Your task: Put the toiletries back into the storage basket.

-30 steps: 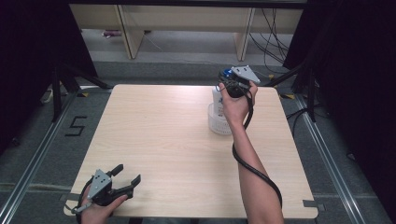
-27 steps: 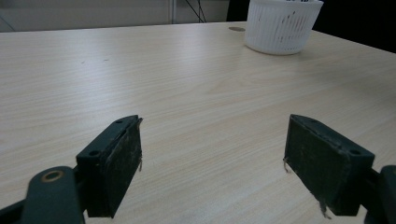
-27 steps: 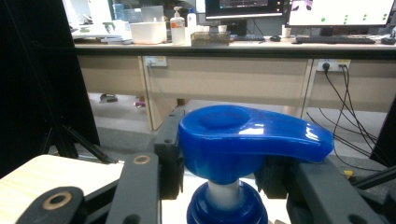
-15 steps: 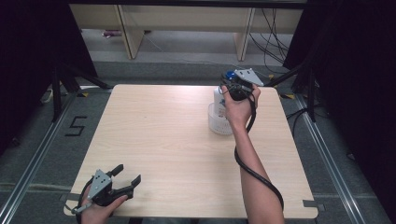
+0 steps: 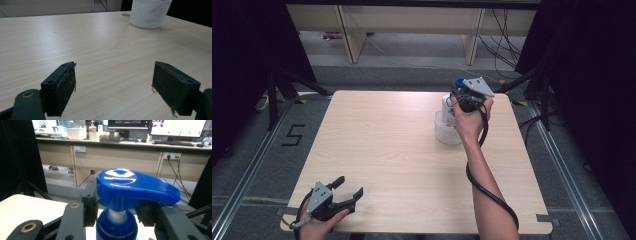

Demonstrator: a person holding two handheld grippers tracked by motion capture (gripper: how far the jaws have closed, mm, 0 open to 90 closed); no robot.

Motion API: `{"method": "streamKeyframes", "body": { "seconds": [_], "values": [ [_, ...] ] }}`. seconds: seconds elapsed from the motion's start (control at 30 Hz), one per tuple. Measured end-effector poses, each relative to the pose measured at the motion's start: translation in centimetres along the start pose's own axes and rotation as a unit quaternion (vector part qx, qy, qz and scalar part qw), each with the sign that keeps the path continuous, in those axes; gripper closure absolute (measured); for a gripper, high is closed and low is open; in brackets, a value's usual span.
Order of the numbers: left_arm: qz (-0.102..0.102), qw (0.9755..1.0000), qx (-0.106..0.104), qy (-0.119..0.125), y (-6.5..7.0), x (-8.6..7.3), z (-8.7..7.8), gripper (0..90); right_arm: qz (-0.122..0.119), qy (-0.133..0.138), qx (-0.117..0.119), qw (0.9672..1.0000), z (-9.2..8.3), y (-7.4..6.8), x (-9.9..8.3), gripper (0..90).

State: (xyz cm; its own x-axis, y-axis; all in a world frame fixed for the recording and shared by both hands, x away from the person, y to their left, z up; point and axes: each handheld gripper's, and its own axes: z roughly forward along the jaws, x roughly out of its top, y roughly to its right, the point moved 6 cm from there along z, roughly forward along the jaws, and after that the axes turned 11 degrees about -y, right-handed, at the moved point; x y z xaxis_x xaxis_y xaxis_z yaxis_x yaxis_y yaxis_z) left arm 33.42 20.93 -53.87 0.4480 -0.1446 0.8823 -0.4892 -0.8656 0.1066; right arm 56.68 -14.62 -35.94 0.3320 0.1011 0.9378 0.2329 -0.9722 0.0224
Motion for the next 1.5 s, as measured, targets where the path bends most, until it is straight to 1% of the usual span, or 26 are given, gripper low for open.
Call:
{"method": "streamKeyframes", "body": {
  "seconds": [0.07,0.17,0.2,0.27,0.3,0.4,0.43,0.47,0.53,0.57,0.6,0.63,0.73,0.77,0.8,0.97,1.03,1.07,1.1,1.17,1.23,1.27,1.3,1.33,1.47,1.5],
  "values": [
    [0.0,1.0,0.0,0.001,0.0,0.0,0.0,18.3,0.002,-0.003,0.0,1.0,-0.1,-0.1,0.0,57.5],
    [0.0,1.0,-0.001,0.0,0.0,0.0,0.0,18.3,-0.006,-0.01,-0.005,0.9999,-0.1,-0.2,-0.1,53.5],
    [0.0,1.0,-0.003,0.0,0.0,0.0,0.0,18.3,-0.016,-0.012,-0.007,0.9998,-0.2,-0.2,-0.1,53.1],
    [0.001,1.0,-0.002,0.0,0.0,0.0,0.0,18.3,-0.015,-0.009,-0.007,0.9998,-0.2,-0.2,-0.1,52.4],
    [0.0,1.0,-0.002,0.0,0.0,0.0,0.0,18.3,-0.011,-0.013,-0.004,0.9998,-0.3,-0.4,-0.2,49.2],
    [0.0,1.0,-0.002,0.0,0.0,0.0,0.0,18.3,-0.014,-0.014,-0.005,0.9998,-0.5,-0.4,-0.2,47.2],
    [0.0,1.0,-0.002,0.0,0.0,0.0,0.0,18.3,-0.013,-0.019,-0.005,0.9997,-0.7,-0.5,-0.2,45.3],
    [0.0,1.0,-0.002,0.0,0.0,0.0,0.0,18.3,-0.009,-0.016,-0.005,0.9998,-0.8,-0.5,-0.2,44.4],
    [0.0,1.0,-0.002,0.0,0.0,0.0,0.0,18.3,-0.008,-0.022,-0.002,0.9997,-0.8,-0.5,-0.3,43.8],
    [0.001,1.0,-0.002,0.0,0.0,0.0,0.0,18.3,-0.015,-0.022,-0.001,0.9996,-0.9,-0.4,-0.4,41.5],
    [0.001,1.0,-0.003,-0.001,0.0,0.0,0.0,18.3,-0.006,-0.026,0.0,0.9997,-1.0,-0.4,-0.5,40.4],
    [0.001,1.0,-0.003,0.0,0.0,0.0,0.0,18.3,-0.014,-0.023,0.0,0.9996,-1.0,-0.2,-0.5,39.7],
    [0.001,1.0,-0.002,-0.001,0.0,0.0,0.0,18.3,-0.007,-0.023,0.001,0.9997,-1.3,-0.1,-0.8,37.8],
    [0.001,1.0,-0.002,-0.001,0.0,0.0,0.0,18.3,-0.004,-0.025,0.002,0.9997,-1.5,0.0,-0.9,37.5],
    [0.001,1.0,-0.002,-0.001,0.0,0.0,0.1,18.2,-0.006,-0.023,-0.001,0.9997,-1.7,0.0,-1.0,37.3],
    [0.001,1.0,-0.005,0.002,0.0,0.0,0.2,18.3,-0.014,-0.026,0.007,0.9995,-2.3,0.1,-1.4,35.7],
    [0.001,1.0,-0.004,0.002,0.0,0.0,0.2,18.2,-0.015,-0.026,0.009,0.9995,-2.7,0.2,-1.6,34.9],
    [0.001,1.0,-0.004,0.002,0.0,0.0,0.2,18.2,-0.02,-0.027,0.008,0.9994,-3.1,0.4,-1.8,34.3],
    [0.001,1.0,-0.001,-0.001,0.0,0.0,0.2,18.2,-0.006,-0.032,0.011,0.9994,-3.3,0.3,-1.9,33.8],
    [0.0,1.0,0.0,-0.003,-0.1,-0.1,0.2,18.2,-0.021,-0.031,0.008,0.9993,-3.7,0.6,-2.1,33.5],
    [0.001,1.0,0.001,-0.003,-0.1,-0.1,0.2,18.2,-0.013,-0.03,0.011,0.9994,-4.1,0.7,-2.4,33.2],
    [0.001,1.0,0.001,-0.003,-0.1,-0.1,0.2,18.2,-0.014,-0.033,0.013,0.9993,-4.4,0.8,-2.6,33.1],
    [0.001,1.0,0.001,-0.003,-0.1,-0.1,0.2,18.2,-0.015,-0.029,0.015,0.9994,-4.5,0.9,-2.7,33.0],
    [0.0,1.0,0.001,-0.003,-0.1,-0.1,0.2,18.2,-0.008,-0.037,0.015,0.9992,-4.8,1.0,-3.0,32.8],
    [-0.002,1.0,0.002,-0.002,-0.1,0.0,0.2,18.2,-0.017,-0.035,0.011,0.9992,-5.2,1.4,-3.6,32.1],
    [-0.002,1.0,0.003,-0.002,-0.1,0.0,0.2,18.3,-0.015,-0.039,0.016,0.999,-5.5,1.7,-4.1,31.4]
  ]
}}
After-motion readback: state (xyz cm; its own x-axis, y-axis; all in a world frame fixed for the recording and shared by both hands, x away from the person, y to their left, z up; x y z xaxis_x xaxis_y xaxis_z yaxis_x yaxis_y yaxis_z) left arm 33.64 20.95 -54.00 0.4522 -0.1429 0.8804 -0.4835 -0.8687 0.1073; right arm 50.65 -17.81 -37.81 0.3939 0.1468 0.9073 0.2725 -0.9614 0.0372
